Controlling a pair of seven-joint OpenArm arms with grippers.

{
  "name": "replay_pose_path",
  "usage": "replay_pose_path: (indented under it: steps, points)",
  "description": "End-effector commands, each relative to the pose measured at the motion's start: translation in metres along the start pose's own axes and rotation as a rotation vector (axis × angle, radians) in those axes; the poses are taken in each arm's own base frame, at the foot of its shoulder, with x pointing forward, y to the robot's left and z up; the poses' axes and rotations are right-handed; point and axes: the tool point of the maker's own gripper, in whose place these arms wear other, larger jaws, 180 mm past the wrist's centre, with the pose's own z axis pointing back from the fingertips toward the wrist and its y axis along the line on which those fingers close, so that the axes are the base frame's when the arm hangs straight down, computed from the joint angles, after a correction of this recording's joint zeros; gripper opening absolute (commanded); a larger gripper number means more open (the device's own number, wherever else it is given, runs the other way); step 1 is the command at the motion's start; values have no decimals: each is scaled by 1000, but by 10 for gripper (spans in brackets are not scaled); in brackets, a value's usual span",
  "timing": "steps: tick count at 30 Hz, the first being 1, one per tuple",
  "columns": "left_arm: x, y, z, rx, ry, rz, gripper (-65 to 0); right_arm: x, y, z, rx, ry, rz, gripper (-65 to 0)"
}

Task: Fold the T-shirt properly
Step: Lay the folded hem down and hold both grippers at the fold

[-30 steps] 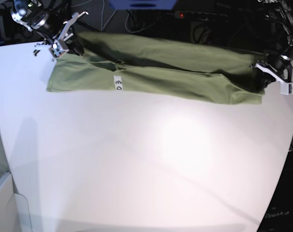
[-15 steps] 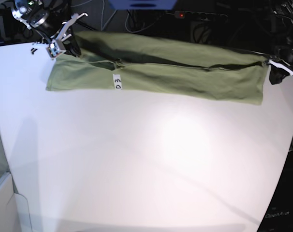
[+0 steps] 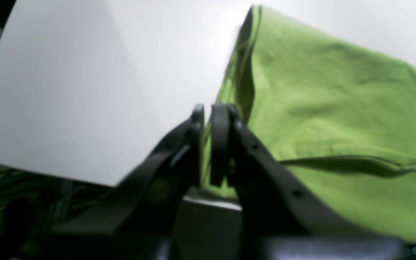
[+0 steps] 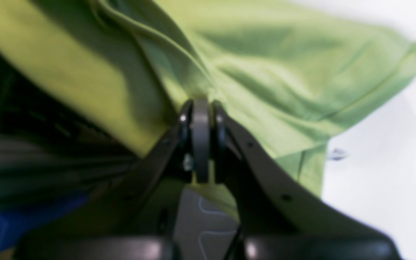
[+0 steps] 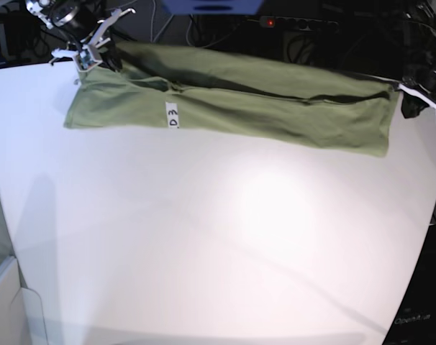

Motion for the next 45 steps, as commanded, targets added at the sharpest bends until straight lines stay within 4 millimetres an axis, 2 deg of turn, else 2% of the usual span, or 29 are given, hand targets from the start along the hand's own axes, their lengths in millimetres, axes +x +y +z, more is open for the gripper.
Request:
replay_pose_path:
  steps: [1,7,12,18,21,26,28,34,45]
  points:
    - [14,4,4,3,-40,-16,-617,-1,3,2,0,-11,4,-637]
    - [14,4,4,3,-40,-16,-617,-32,12,-7,-16,38,-9,-637]
    - [14,5,4,5,-39,-20,-617,-43,12,-9,-23,60,-8,-630]
    - [14,5,4,5,-38,-21,-617,-38,-1,-7,-58,54,2,-622]
    - [13,5,4,4,-37,-21,-617,-35,-6,-9,-63,49,16,-563]
    - [1,9,-1,5,-7,14,-617,-35,-15,-4,-93,51,16,-479]
    - [-4,10,-2,3,-2,27,-617,-27,-16,-4,-95,36,31,-461]
    - [-4,10,-3,2,-1,29,-617,-10,-22,0,-118,18,73,-463]
    - [-2,9,-3,0,-5,25,-617,-5,-25,4,-133,47,104,-463]
